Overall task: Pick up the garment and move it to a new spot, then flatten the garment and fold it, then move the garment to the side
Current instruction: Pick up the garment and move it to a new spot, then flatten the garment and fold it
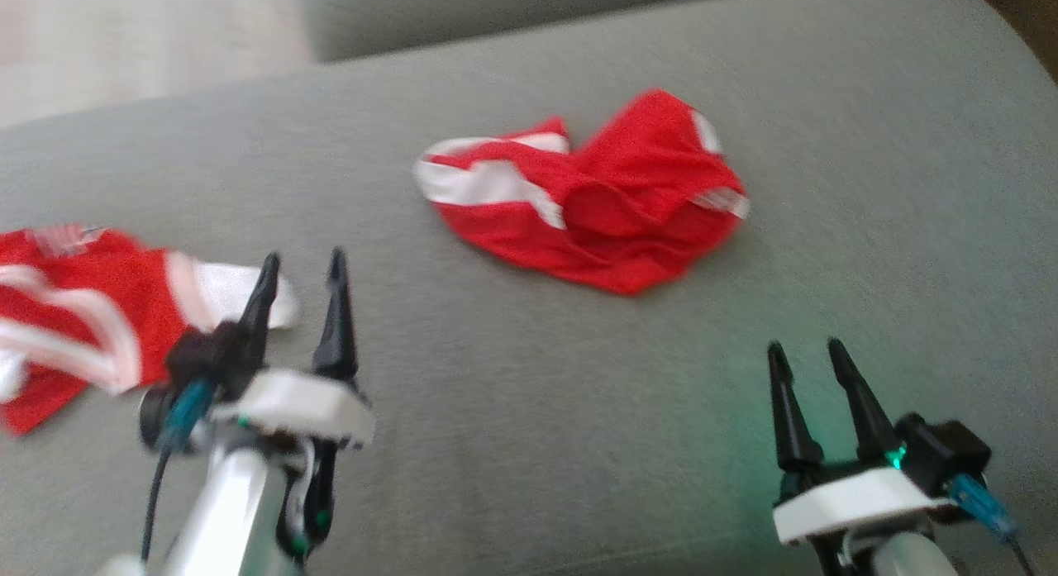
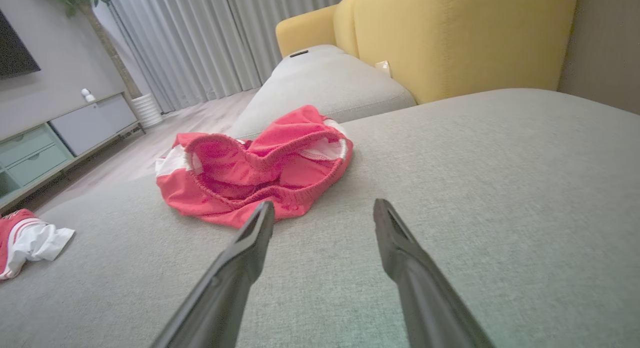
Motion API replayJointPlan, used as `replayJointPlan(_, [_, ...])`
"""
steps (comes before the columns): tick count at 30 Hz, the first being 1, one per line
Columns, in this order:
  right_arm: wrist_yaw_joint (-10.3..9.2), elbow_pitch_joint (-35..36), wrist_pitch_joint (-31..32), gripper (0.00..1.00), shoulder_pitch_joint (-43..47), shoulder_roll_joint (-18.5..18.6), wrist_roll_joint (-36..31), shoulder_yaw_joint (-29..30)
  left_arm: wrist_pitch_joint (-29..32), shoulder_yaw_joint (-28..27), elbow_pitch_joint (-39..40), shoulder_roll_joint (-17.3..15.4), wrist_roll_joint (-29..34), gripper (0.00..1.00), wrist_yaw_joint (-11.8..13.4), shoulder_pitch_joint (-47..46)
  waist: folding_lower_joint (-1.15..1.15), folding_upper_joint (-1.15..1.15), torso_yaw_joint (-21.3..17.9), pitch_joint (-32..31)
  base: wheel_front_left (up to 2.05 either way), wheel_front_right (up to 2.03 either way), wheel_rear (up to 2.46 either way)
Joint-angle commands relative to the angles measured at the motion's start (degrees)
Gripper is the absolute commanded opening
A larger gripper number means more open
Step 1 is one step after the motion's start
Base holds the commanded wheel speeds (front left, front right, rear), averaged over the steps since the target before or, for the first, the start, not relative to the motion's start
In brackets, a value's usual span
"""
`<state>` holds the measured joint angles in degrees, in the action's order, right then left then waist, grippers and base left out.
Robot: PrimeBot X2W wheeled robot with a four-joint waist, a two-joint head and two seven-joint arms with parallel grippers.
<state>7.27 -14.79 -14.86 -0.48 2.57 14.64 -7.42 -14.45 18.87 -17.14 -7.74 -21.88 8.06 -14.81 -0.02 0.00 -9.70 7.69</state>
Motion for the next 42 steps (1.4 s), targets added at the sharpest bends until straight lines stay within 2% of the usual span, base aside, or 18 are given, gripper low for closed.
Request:
replayJointPlan(1, [0.22, 1.4, -0.1, 1.0, 0.1, 0.3, -0.7, -0.1, -0.5, -4.9, 6.1, 0.5, 2.8, 1.0, 0.0, 1.1, 0.02, 0.0, 8.7, -7.6, 0.0, 0.0, 0.0])
replayJointPlan(7, [0.22, 1.2, -0.1, 1.0, 1.7, 0.3, -1.4, 1.6, -0.5, -10.5, 15.9, 2.5, 10.1, 1.0, -2.1, 14.4, 0.02, 0.0, 13.9, -11.2, 0.0, 0.0, 0.0])
replayJointPlan(13, [0.22, 0.6, -0.1, 1.0, 4.3, 0.3, -1.9, 1.3, -0.5, -13.1, 20.3, 4.4, 14.4, 1.0, -1.5, 25.2, 0.02, 0.0, 17.1, -13.8, 0.0, 0.0, 0.0])
replayJointPlan(22, [0.22, 0.5, -0.1, 1.0, 6.9, 0.3, -2.0, 1.9, -0.5, -9.8, 20.9, 4.7, 19.6, 1.0, -2.1, 28.7, 0.02, 0.0, 17.8, -15.0, 0.0, 0.0, 0.0])
replayJointPlan(42, [0.22, 0.4, -0.1, 1.0, 8.5, 0.3, -2.5, 1.7, -0.5, -9.5, 20.0, 4.8, 20.2, 1.0, -2.5, 28.5, 0.02, 0.0, 16.4, -15.8, 0.0, 0.0, 0.0])
